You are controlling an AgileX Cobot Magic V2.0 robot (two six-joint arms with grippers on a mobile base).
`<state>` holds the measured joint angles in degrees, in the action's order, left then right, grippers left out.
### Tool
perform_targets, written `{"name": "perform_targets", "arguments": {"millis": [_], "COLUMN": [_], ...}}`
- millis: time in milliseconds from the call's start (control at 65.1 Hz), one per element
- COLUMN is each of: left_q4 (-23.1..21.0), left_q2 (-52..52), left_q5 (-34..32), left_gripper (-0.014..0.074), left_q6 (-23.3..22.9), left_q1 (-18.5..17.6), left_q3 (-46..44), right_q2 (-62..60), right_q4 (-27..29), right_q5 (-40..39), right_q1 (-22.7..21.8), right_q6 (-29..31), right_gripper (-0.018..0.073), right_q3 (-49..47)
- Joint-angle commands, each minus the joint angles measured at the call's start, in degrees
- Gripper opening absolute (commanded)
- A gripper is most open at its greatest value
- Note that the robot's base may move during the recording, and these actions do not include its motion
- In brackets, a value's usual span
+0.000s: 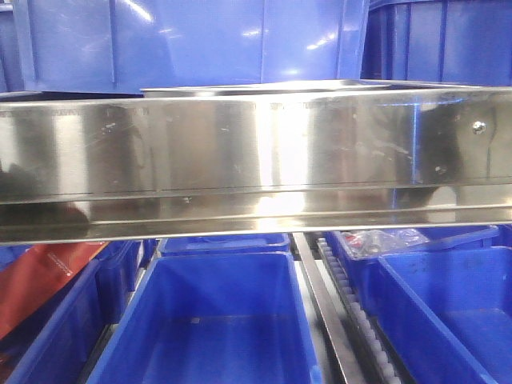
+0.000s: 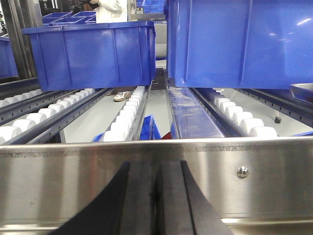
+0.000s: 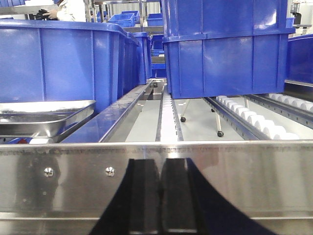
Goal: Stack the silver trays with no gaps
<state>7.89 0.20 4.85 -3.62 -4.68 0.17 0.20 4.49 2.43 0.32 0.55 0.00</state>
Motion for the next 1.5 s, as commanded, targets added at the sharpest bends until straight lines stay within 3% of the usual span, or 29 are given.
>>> {"name": "perform_targets", "arguments": {"millis": [0,936,1074,1259,1381,1428,1489], "left_q4": [0.27,0.27,0.27,-0.2,-0.2,-0.2,-0.2], "left_q2": [-0.2,-0.2,-0.2,-0.2,-0.2,-0.2,-0.2], "left_q5": [-0.65,-0.93,-4.48,-13.89,-11.0,-7.57,-2.02], "left_gripper": [-0.0006,-0.0006,-0.0006,-0.0006,-0.0006,-0.0006,-0.0006], "left_q6": [-0.42,-0.42,-0.42,-1.06,-2.92,-5.69,-5.7], "left_q1": [-0.32,-0.32,-0.32,-0.32,-0.32,-0.32,-0.32], "left_q3": [-0.17,-0.17,-0.17,-0.17,-3.99,-7.29,-12.23], "right_q2": [-0.2,-0.2,-0.2,-0.2,-0.2,-0.2,-0.2], "right_q4": [0.11,0.11,0.11,0.22,2.13,2.12,2.12], "right_q5": [-1.24,-2.76,-3.54,-8.39,-9.88,-8.21,-2.43], "right_q1": [0.22,0.22,0.22,0.22,0.22,0.22,0.22], "right_q6": [0.02,0.02,0.02,0.02,0.02,0.02,0.02], "right_gripper": [-0.0079,-0.0079,-0.0079,-0.0079,-0.0079,-0.0079,-0.0079], "right_q3": [0.0,0.0,0.0,0.0,-1.08,-3.94,-9.22]}}
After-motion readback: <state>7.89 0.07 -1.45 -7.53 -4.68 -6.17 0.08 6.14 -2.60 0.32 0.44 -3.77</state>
